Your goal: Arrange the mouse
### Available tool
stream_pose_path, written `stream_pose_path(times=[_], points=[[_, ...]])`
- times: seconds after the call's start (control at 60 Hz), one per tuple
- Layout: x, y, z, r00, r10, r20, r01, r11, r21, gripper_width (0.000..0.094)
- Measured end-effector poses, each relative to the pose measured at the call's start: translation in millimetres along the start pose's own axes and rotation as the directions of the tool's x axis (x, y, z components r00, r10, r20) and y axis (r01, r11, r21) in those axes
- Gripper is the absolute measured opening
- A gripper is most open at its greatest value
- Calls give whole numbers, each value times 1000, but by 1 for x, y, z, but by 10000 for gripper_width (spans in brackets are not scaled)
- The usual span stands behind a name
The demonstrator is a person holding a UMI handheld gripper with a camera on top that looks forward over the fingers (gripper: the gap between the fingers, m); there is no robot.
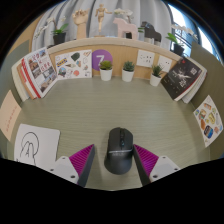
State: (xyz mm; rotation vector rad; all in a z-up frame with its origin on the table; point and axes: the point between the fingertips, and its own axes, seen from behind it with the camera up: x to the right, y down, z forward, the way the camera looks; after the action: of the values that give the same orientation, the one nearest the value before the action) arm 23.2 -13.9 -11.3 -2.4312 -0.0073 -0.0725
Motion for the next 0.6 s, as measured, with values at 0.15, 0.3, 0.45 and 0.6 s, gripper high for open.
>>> stream_pose_path(times=[0.15,0.3,0.45,0.6], points=[[-8,-11,11,998,-61,25,62,998,-29,567],[-10,-6,11,992,-110,53,115,988,-107,413],[-11,-8,13,989,-128,79,140,974,-176,312],[-15,-15,15,992,-75,98,94,974,-206,312]])
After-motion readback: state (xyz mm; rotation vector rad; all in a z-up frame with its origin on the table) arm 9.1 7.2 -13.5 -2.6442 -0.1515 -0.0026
